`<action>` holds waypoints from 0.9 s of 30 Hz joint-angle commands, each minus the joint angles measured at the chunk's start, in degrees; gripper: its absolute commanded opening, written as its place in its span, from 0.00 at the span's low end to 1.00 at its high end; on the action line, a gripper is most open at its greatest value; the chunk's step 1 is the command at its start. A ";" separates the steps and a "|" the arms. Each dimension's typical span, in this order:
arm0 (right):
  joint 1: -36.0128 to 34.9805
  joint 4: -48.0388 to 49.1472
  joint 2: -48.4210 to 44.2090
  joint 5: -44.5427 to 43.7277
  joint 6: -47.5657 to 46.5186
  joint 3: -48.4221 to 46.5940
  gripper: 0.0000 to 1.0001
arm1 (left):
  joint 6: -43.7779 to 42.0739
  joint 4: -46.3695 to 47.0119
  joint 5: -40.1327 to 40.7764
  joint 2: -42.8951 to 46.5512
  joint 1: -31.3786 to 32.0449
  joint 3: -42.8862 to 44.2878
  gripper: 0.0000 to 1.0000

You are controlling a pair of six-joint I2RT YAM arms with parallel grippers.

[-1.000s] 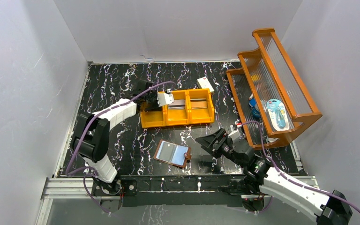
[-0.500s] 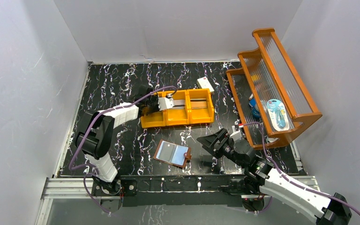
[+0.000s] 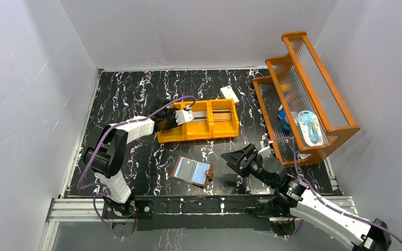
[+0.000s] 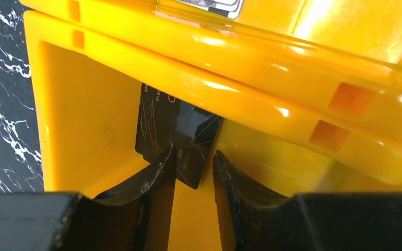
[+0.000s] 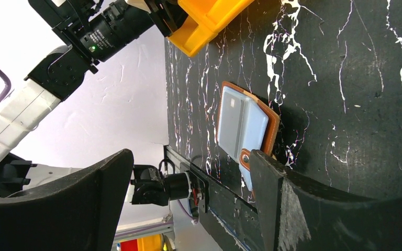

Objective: Take the credit cards out of the card holder

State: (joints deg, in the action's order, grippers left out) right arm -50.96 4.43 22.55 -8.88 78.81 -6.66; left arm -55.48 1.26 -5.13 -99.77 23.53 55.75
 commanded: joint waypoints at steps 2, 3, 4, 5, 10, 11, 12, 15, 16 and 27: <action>0.30 0.32 -1.11 -1.18 0.08 0.00 0.90 | 6.52 2.45 -2.13 5.78 0.05 0.93 0.34; 0.25 0.32 -0.98 -1.13 0.00 -0.14 0.90 | 8.04 2.81 -2.78 7.04 0.07 0.94 0.35; 0.25 0.32 -0.88 -0.94 -0.21 -0.31 0.90 | 10.23 3.10 -3.45 8.96 0.03 0.94 0.36; 0.25 0.31 -0.60 -0.77 -0.42 -0.55 0.90 | 11.47 3.40 -4.11 10.63 0.03 0.93 0.38; 0.25 -1.46 2.25 -0.06 -3.25 -3.67 0.90 | 30.55 3.09 -3.40 21.50 0.03 -0.07 0.46; 0.26 -2.35 3.43 0.04 -4.48 -4.92 0.90 | 36.17 2.56 -2.47 24.61 0.03 -0.92 0.50; 0.26 -3.64 4.71 0.09 -5.66 -7.06 0.90 | 41.14 1.41 -1.87 27.24 -0.02 -1.77 0.55; 0.25 -8.15 10.35 0.48 -9.54 -13.52 0.90 | 50.67 -3.55 -3.80 35.03 -0.04 -5.06 0.60; 0.29 -9.36 12.62 0.88 -10.89 -16.16 0.90 | 54.18 -5.33 -3.94 37.48 -0.06 -6.06 0.60; -0.80 -18.64 38.57 5.34 -18.22 -34.41 0.78 | 79.46 -20.43 1.44 54.03 -0.19 -16.47 0.71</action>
State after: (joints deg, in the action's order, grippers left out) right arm -51.03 -8.60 55.94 -4.25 63.51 -35.07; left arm 12.51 -12.27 -6.90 -48.86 23.49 41.47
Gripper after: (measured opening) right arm 0.801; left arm 0.709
